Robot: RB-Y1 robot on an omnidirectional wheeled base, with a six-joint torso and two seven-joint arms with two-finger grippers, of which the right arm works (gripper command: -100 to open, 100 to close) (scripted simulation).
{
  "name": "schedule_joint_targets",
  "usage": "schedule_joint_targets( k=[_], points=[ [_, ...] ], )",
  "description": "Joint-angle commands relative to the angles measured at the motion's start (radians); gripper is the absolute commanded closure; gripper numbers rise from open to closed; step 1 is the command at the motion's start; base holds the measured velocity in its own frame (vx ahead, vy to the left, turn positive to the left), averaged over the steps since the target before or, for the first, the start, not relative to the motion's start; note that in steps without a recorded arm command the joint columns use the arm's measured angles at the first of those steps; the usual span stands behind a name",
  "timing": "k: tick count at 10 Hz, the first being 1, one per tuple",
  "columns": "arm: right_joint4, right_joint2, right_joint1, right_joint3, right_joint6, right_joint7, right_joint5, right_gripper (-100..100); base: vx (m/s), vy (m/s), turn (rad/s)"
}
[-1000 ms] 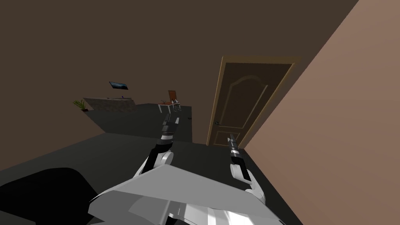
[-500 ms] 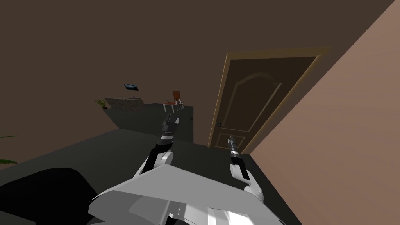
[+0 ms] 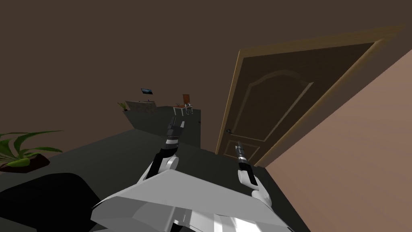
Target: Pull the door open
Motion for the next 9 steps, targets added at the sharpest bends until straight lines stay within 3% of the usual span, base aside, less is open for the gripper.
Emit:
schedule_joint_targets(
  k=[1,9],
  points=[
    [0.050,-0.008,-0.021,-0.003,-0.006,-0.001,-0.011,-100,0.064,-0.066,0.153],
    [0.250,-0.034,-0.098,-0.013,-0.040,-0.006,-0.051,-100,0.051,-0.063,0.125]
  ],
)
